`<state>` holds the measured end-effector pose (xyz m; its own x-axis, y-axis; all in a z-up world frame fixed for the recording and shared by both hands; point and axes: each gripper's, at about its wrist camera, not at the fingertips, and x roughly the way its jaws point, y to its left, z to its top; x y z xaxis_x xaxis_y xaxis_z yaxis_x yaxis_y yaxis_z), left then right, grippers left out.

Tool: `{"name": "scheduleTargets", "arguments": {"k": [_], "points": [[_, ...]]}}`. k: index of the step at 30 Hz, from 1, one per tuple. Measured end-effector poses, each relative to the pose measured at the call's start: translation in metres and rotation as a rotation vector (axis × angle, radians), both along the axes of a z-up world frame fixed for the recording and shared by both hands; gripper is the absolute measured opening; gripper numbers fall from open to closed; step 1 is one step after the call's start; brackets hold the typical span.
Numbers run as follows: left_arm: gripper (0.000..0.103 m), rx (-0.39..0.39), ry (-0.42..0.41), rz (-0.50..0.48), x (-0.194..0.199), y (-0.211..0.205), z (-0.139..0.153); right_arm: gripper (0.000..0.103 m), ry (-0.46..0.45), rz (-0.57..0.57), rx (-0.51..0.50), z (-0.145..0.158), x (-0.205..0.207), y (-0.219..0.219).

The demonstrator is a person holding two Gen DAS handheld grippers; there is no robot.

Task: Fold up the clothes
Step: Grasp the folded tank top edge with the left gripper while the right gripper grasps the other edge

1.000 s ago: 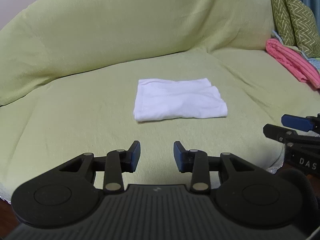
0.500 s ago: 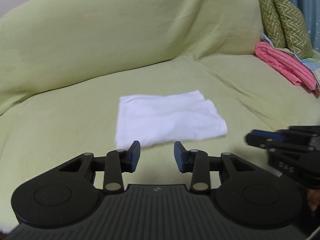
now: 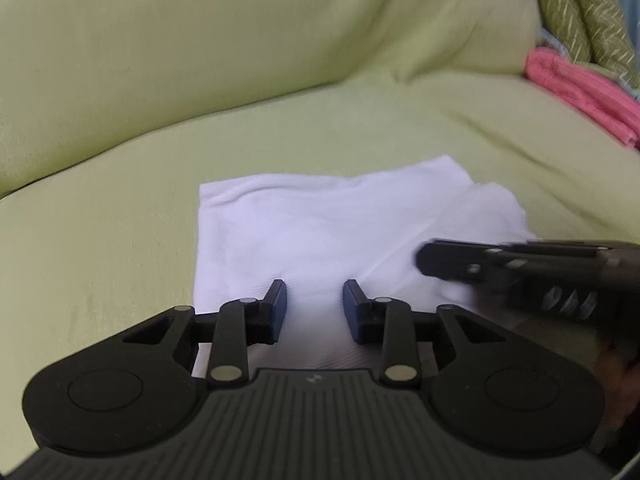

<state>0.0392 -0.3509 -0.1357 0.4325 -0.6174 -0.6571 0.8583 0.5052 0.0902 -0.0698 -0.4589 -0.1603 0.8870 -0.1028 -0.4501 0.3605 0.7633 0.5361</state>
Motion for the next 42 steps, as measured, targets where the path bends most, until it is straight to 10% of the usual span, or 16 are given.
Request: {"name": "scheduleTargets", "arguments": {"k": [20, 27, 37, 42], "points": [[0.031, -0.022, 0.006, 0.057, 0.004, 0.028, 0.016, 0.009, 0.118, -0.144, -0.097, 0.002, -0.039, -0.012], [0.031, -0.047, 0.197, 0.182, 0.034, 0.078, 0.042, 0.055, 0.151, 0.089, -0.575, 0.042, -0.021, 0.074], [0.035, -0.03, 0.481, 0.348, 0.086, 0.112, 0.037, 0.05, 0.305, 0.503, -1.293, -0.005, 0.055, 0.191], [0.042, -0.211, 0.807, 0.404, 0.119, 0.117, 0.02, 0.011, 0.308, 0.53, -1.4, -0.016, 0.069, 0.196]]}}
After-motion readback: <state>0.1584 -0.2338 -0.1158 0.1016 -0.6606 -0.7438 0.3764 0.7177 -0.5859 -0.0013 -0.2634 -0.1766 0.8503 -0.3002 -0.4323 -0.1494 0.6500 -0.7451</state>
